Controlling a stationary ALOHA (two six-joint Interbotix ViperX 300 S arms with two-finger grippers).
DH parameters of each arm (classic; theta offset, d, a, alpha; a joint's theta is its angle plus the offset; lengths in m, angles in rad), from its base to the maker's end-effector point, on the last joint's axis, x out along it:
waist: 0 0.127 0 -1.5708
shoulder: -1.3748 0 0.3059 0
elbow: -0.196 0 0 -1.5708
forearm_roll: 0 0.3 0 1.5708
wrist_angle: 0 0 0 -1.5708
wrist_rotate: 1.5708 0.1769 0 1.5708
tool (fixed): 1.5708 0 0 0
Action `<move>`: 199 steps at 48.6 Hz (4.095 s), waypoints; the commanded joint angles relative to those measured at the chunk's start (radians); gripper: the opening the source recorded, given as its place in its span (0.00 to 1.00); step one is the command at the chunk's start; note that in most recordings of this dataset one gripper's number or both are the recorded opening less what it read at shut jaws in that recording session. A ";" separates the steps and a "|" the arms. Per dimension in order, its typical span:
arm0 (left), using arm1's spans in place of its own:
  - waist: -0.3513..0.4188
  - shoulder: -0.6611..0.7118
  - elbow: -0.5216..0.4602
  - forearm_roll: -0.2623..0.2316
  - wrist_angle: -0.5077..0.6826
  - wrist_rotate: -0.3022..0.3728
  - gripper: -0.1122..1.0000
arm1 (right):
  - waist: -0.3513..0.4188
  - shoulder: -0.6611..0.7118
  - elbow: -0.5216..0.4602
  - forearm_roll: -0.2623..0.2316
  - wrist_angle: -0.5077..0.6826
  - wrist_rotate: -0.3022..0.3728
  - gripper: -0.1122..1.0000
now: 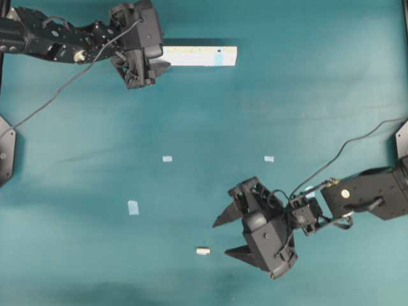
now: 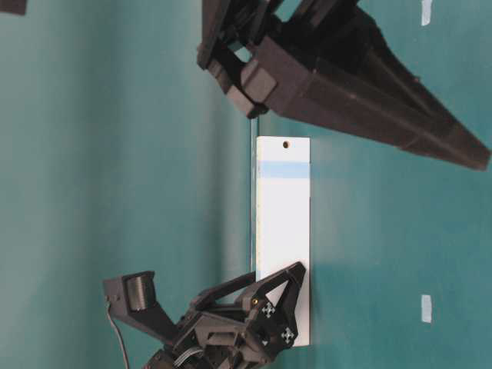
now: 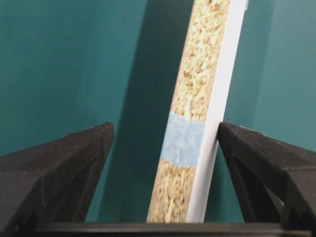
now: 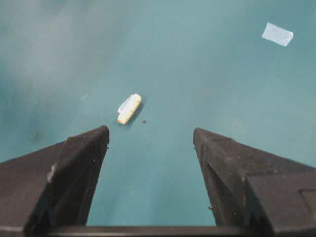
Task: Move the wooden board into place and insert the rod into its hole.
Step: 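Lift the board with the left gripper and swing it toward center, then hold the board steady with the left gripper, hole end pointing right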
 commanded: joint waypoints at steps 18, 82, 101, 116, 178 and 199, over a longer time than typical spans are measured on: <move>-0.028 0.020 -0.018 0.002 -0.009 0.005 0.92 | -0.011 -0.012 -0.018 0.003 -0.002 -0.002 0.82; -0.394 -0.087 -0.069 -0.005 0.071 -0.448 0.29 | -0.011 -0.012 -0.026 0.002 0.021 0.000 0.82; -0.511 0.034 -0.135 -0.003 0.067 -0.469 0.29 | -0.011 -0.012 -0.026 0.000 0.020 0.000 0.82; -0.511 0.055 -0.146 -0.003 0.046 -0.474 0.29 | -0.011 -0.012 -0.029 0.000 0.020 0.000 0.82; -0.497 0.054 -0.104 -0.003 0.058 -0.502 0.29 | -0.011 -0.012 -0.028 0.000 0.040 0.000 0.82; -0.506 0.041 -0.104 -0.003 0.058 -0.506 0.37 | -0.011 -0.012 -0.023 0.000 0.040 0.000 0.82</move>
